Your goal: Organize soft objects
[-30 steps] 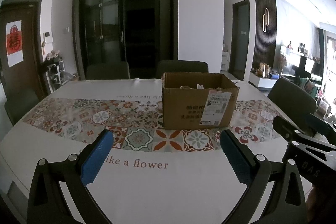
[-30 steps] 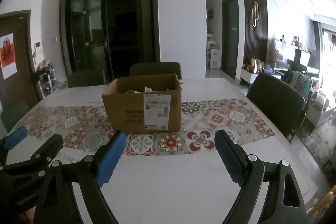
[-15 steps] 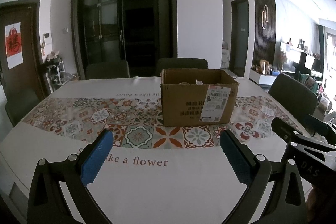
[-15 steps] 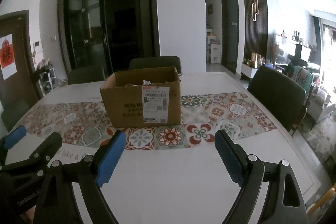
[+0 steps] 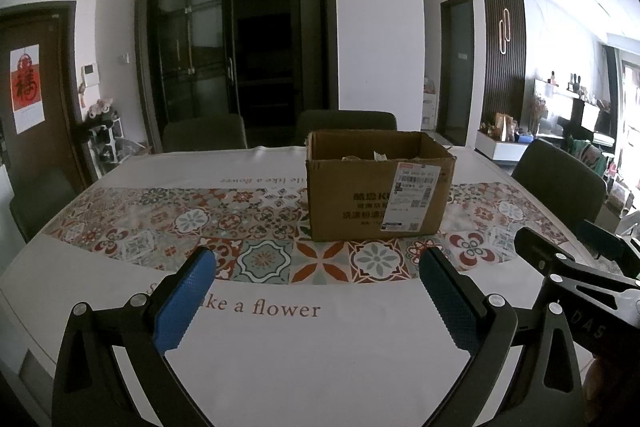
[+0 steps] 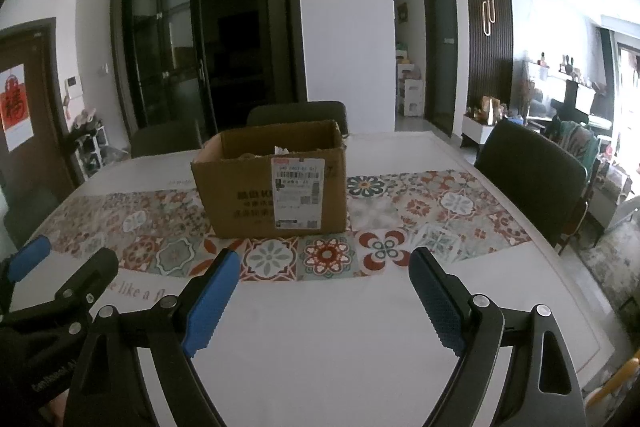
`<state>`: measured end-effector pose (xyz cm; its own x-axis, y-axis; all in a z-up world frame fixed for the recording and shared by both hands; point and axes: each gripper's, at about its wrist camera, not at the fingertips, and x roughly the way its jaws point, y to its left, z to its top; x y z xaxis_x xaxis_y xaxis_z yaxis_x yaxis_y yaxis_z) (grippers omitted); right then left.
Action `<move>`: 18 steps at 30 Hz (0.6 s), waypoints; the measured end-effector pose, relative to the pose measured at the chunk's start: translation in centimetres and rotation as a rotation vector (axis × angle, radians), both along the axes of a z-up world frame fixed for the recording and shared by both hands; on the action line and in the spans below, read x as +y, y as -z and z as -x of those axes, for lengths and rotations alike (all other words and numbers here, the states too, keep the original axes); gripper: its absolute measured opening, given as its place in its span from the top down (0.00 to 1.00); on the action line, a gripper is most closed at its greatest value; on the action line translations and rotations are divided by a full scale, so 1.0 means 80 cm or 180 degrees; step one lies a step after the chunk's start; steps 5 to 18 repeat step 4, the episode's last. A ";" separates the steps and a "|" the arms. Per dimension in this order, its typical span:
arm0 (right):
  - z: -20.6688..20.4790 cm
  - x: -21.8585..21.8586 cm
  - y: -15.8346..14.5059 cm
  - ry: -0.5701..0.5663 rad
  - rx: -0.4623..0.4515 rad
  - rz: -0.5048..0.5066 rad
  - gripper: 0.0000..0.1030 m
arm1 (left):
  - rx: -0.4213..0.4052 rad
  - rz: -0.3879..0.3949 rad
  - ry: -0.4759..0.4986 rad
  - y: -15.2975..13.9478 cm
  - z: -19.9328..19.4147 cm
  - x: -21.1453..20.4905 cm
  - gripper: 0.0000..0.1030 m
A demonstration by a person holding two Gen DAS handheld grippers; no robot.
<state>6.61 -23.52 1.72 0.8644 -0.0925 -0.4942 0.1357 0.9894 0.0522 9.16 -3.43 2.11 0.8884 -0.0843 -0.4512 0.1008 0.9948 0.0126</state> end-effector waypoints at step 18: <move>-0.001 0.001 0.002 -0.0001 0.0012 0.0008 0.15 | -0.0010 -0.0012 -0.0012 0.001 -0.001 -0.001 0.00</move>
